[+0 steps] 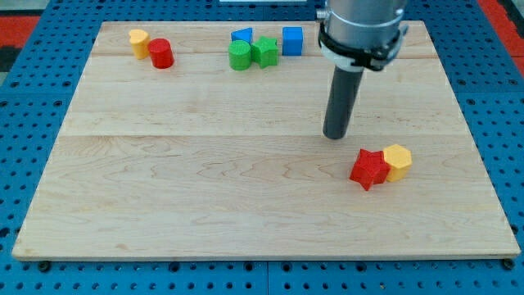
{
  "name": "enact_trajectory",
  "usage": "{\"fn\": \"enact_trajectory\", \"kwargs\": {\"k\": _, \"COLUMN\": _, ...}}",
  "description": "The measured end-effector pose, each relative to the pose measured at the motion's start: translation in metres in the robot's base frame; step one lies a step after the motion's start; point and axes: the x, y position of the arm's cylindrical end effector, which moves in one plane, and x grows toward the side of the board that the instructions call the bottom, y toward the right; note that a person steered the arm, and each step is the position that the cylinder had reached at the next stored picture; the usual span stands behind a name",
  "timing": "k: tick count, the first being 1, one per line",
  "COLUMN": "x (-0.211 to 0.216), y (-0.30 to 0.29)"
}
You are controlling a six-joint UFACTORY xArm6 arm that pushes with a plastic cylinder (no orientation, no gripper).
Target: Slide the red circle to the bottom left of the red star
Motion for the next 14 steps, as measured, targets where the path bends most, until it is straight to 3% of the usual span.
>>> {"fn": "enact_trajectory", "kwargs": {"k": 3, "x": -0.024, "y": -0.326}}
{"fn": "enact_trajectory", "kwargs": {"k": 4, "x": -0.085, "y": -0.354}}
{"fn": "enact_trajectory", "kwargs": {"k": 6, "x": -0.206, "y": -0.369}}
{"fn": "enact_trajectory", "kwargs": {"k": 8, "x": -0.185, "y": -0.316}}
{"fn": "enact_trajectory", "kwargs": {"k": 9, "x": -0.195, "y": -0.277}}
{"fn": "enact_trajectory", "kwargs": {"k": 12, "x": -0.232, "y": -0.257}}
{"fn": "enact_trajectory", "kwargs": {"k": 13, "x": -0.224, "y": -0.236}}
{"fn": "enact_trajectory", "kwargs": {"k": 14, "x": -0.206, "y": -0.256}}
